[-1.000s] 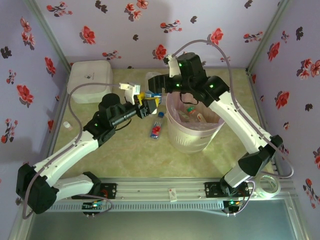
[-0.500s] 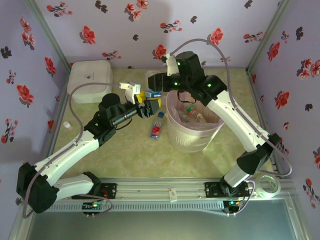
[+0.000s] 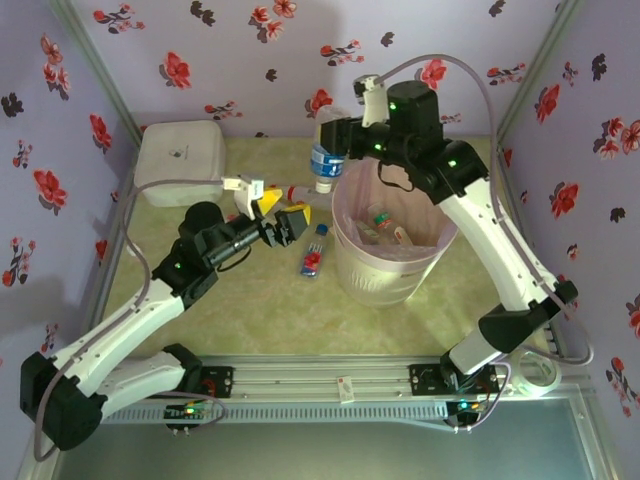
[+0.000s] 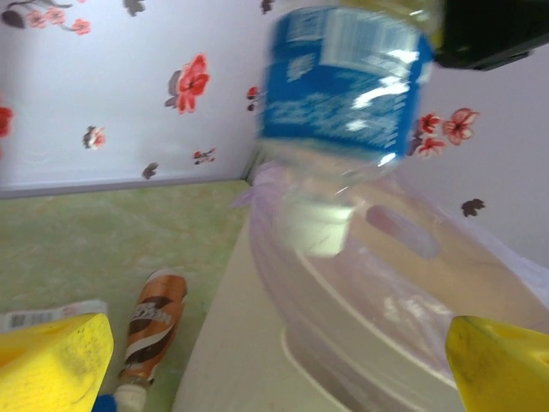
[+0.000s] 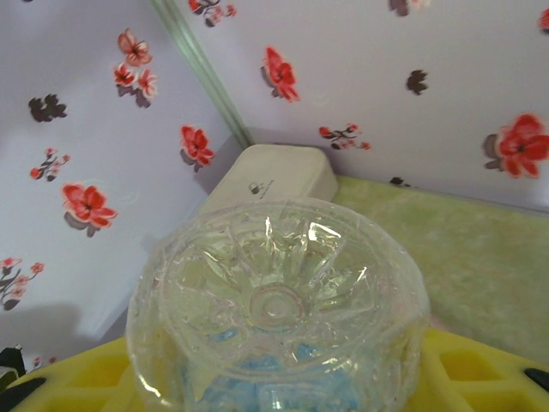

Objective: Put the plastic bottles in the bin

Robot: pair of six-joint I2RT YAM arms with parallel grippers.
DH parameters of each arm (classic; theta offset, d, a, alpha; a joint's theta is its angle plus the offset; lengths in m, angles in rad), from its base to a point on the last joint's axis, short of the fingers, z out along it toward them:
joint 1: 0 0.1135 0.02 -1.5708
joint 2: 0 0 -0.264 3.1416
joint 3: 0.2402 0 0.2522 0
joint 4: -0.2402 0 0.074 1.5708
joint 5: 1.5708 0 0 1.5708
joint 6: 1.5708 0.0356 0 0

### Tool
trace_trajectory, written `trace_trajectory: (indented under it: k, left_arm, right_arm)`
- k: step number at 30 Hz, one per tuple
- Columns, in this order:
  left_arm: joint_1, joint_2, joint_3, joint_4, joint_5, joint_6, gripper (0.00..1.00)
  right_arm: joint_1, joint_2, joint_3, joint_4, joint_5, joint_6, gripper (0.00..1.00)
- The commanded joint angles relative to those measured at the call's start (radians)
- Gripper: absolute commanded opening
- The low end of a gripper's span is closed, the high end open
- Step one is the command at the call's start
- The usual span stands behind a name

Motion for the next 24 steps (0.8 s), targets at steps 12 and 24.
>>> trace_trajectory:
  k: [12,24]
  left_arm:
    - [0.27,0.106,-0.067,-0.209,-0.159,-0.421,0.98]
    - [0.384,0.222,-0.092,-0.267,-0.257,-0.636,0.94]
  right_arm:
    - [-0.126,-0.201,0.03,-0.358,0.195,-0.173,0.5]
    - [-0.128,-0.227,-0.186,-0.422,0.243,-0.155,0.49]
